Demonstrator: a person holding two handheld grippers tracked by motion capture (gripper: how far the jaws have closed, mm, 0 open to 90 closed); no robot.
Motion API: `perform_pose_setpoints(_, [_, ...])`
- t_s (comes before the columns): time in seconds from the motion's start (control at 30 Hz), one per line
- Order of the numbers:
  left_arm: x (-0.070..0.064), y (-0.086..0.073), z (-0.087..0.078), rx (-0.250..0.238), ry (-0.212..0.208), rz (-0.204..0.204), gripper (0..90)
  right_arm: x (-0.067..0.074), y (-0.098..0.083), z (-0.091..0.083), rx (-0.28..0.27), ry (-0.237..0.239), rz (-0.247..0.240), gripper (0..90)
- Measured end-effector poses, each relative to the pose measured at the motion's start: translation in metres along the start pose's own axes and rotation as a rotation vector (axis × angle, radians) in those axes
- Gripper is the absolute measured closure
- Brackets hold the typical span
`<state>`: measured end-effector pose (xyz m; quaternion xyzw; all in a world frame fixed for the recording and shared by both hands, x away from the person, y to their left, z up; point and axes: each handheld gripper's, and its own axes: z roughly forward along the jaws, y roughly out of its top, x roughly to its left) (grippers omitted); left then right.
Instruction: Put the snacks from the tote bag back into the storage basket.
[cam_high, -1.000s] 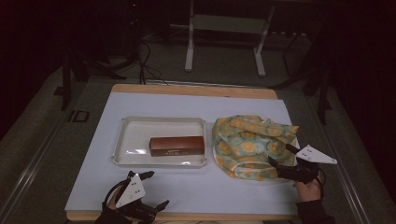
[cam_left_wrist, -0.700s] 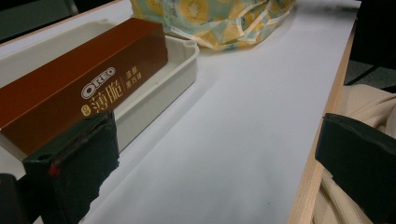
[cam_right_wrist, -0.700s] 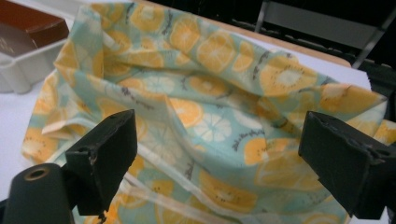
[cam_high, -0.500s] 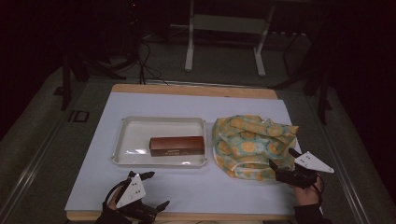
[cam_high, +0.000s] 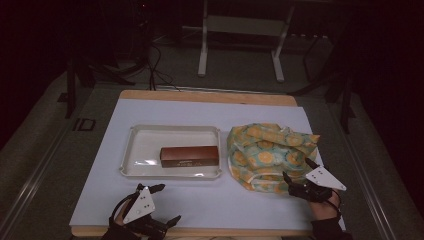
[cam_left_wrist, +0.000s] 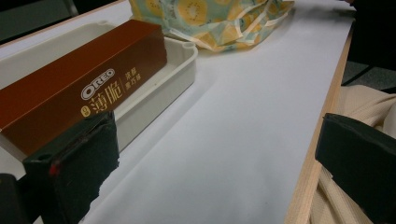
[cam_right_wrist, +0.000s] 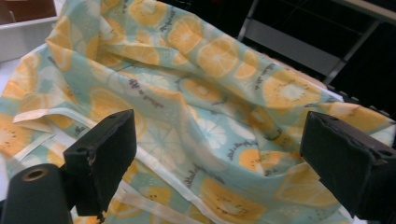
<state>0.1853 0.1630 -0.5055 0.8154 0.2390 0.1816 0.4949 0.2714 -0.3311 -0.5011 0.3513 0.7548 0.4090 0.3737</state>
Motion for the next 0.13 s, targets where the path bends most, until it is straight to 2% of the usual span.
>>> perform_pose_setpoints(0.13, [0.0,0.0,0.0004,0.001,-0.001,0.001,0.0,-0.0008,0.0,-0.0003,-0.002,-0.002,0.013,11.0])
